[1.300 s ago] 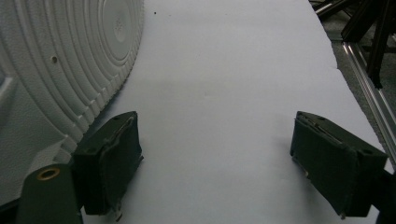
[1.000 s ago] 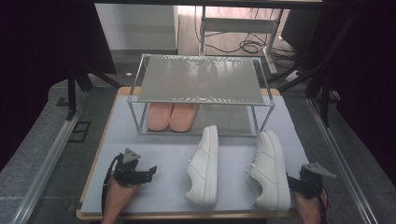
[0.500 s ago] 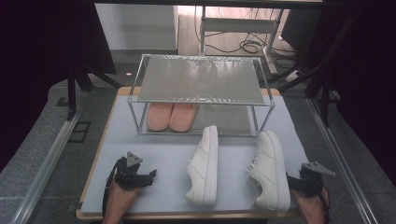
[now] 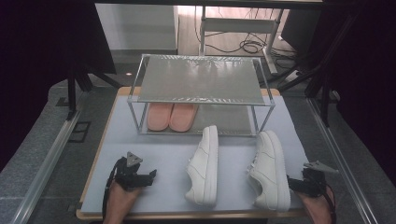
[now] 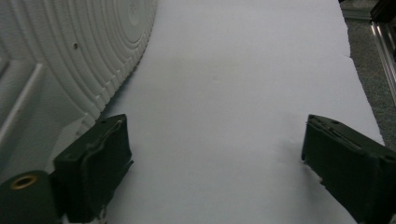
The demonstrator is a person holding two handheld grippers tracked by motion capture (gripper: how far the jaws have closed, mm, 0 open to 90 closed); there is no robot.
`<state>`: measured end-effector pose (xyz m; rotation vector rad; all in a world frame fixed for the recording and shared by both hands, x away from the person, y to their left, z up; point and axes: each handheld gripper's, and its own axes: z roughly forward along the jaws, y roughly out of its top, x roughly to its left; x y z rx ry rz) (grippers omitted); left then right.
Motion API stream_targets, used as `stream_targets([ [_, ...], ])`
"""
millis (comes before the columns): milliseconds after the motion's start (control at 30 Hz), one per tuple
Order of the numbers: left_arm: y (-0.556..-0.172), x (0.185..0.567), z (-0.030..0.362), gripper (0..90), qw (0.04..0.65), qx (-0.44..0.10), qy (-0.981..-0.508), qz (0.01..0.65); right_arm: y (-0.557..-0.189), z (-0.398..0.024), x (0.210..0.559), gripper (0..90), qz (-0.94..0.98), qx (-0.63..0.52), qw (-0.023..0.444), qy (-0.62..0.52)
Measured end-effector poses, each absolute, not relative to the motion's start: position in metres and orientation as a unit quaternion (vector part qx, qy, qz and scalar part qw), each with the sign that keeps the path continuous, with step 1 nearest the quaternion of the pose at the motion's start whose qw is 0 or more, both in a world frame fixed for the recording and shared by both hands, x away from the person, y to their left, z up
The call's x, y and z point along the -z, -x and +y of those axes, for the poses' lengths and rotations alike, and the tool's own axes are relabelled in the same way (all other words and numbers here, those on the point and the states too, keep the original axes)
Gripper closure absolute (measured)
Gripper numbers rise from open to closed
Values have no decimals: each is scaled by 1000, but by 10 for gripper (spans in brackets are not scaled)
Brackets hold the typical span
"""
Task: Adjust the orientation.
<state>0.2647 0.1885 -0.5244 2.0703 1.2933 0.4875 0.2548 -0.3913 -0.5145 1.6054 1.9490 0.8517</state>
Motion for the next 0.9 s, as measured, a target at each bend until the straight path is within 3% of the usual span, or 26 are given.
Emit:
stream_targets([
  [200,-264,524,189,118,320,-187,-789,490,-252,-390,502,91,717,-310,227,-582],
  [300,-264,524,189,118,320,-187,-789,490,-250,-392,493,177,709,-318,233,-585],
  [400,-264,524,189,118,320,-187,-789,490,-248,-394,484,345,701,-323,235,-591],
  [500,-264,524,189,119,320,-187,-789,490,-246,-396,476,449,698,-322,236,-595],
  [767,-264,525,189,120,320,-188,-789,490,-238,-385,450,617,714,-344,246,-558],
  [900,-264,525,189,120,321,-187,-789,490,-236,-378,440,747,727,-350,249,-536],
])
